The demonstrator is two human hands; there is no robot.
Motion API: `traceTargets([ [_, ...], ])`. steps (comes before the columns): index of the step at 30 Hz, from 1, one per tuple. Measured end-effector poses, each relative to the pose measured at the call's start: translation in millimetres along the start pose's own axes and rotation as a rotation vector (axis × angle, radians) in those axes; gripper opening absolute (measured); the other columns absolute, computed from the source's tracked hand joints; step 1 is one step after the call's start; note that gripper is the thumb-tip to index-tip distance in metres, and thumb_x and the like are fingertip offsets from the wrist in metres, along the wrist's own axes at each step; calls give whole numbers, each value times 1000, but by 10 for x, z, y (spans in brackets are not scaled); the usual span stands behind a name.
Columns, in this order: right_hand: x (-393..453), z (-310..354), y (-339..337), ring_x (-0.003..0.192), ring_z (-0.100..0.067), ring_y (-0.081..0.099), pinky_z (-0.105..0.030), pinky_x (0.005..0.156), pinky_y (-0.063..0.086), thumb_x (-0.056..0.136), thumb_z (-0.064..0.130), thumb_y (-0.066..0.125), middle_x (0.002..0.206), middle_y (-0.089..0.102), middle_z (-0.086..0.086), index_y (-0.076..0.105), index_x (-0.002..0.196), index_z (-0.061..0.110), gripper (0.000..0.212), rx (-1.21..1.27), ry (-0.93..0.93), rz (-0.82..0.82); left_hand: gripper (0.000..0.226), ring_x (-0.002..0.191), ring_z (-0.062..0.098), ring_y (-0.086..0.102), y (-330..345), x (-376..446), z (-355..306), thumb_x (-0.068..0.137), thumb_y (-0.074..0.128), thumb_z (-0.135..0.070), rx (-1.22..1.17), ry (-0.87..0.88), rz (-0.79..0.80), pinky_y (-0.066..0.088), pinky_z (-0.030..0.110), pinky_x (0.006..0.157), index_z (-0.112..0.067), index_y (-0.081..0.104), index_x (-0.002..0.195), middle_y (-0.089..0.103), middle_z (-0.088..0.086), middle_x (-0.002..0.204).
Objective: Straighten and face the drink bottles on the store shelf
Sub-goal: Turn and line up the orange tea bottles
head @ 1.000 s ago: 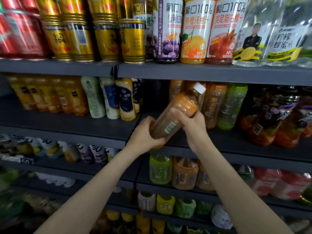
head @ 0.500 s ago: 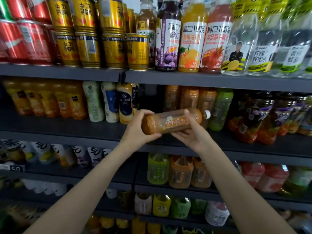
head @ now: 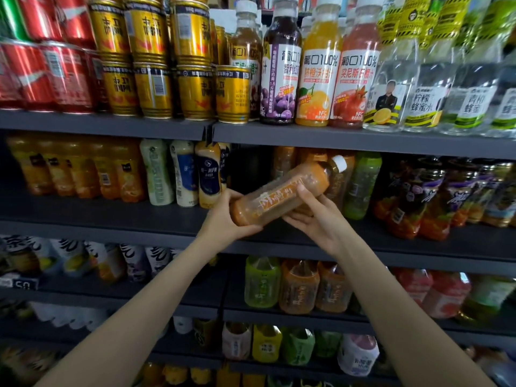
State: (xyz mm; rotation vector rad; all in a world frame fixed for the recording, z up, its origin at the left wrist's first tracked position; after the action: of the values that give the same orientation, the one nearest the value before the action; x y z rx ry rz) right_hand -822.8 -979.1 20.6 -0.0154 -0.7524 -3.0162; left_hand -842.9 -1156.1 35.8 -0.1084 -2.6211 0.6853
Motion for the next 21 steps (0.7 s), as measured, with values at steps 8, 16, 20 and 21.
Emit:
traceTargets([
  [8,4,-78,-135,104,-24,63,-40,93,51,80,16,73,114,64,-10,54,104,16,31,13,-51,-224,65,109,10,44,74,21,-50,69,81,-29,209,167,68,40,27,90,-19,42,120,43,-4,119],
  [16,-66,159,61,104,-15,65,-31,87,53,80,4,68,109,68,-2,58,112,15,34,-206,-212,-12,70,113,14,53,371,69,227,73,79,-28,45,-73,414,45,27,94,-12,45,131,56,0,123],
  [20,-109,188,158,103,-13,65,-30,88,53,70,13,72,108,68,1,56,114,18,47,-232,-223,63,64,109,13,54,334,65,214,67,83,-28,83,-35,314,45,24,88,-19,49,120,58,-2,117],
  [21,-112,192,160,103,-12,65,-29,87,54,69,16,73,109,67,1,55,116,19,50,-245,-226,46,62,106,12,54,315,51,208,65,85,-28,91,-29,259,43,22,83,-21,49,116,57,-3,114],
])
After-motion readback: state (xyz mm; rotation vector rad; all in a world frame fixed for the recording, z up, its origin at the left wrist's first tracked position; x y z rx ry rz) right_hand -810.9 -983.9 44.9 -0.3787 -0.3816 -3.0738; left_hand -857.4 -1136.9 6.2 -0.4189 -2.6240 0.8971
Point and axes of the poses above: each hand's wrist, its own x-axis towards the middle knuckle, its own y-axis out of the palm, z = x × y, the point moved 10 cm from there along x, towards the middle knuckle
